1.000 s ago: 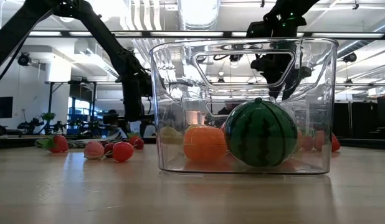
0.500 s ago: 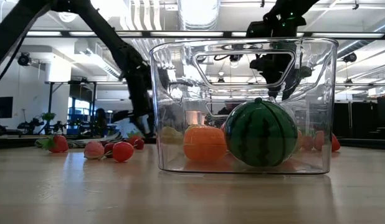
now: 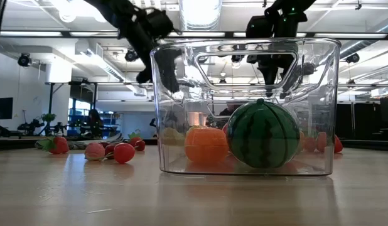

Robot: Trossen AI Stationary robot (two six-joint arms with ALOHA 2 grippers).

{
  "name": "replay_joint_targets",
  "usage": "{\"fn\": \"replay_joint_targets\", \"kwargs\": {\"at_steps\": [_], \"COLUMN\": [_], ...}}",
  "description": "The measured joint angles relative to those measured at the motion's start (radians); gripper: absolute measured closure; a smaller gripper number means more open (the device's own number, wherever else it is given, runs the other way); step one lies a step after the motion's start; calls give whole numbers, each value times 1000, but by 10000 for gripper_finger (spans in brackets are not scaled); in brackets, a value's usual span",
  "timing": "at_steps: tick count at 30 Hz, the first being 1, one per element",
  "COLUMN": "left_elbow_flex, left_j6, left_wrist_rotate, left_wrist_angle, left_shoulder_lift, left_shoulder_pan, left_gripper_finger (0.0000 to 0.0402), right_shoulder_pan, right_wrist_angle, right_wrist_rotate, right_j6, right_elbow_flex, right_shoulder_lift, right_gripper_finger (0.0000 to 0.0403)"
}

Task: Pick and placing Produce into tupperware
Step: Put the cherry into the transparent bin, then put the strawberry into the transparent bin

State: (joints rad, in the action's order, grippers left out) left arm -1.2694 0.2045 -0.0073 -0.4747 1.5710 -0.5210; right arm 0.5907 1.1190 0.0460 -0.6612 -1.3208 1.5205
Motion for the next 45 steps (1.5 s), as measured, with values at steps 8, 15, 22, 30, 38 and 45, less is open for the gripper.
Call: {"fn": "replay_joint_targets", "kwargs": {"at_steps": [8,15,22,30,38,45], "left_elbow_flex": [35,47,48,69,79,73], "left_j6": [-106,-91,37,320,400,378], "left_wrist_rotate": [210,251,133,51,47,18], "left_wrist_angle": [17,36,142,121,128,67], "left_shoulder_lift": [-69,-68,-46,40,77,-10], "left_shoulder_pan": [108,283,434,525,555,535], "left_gripper_finger": [343,343,343,322,218,164], "right_shoulder_pan": [-114,-276,-479,-717,-840,-823], "right_wrist_angle": [123,216,274,403,423,441], "right_wrist_rotate": [127,252,277,325,320,290], "right_j6": [-232,-460,-579,-810,-971,-942], "right_elbow_flex": [-54,-57,-33,-13,31,90], "right_shoulder_lift": [-55,-193,-303,-313,-288,-215], "right_gripper_finger": [215,215,216,216,215,207]}}
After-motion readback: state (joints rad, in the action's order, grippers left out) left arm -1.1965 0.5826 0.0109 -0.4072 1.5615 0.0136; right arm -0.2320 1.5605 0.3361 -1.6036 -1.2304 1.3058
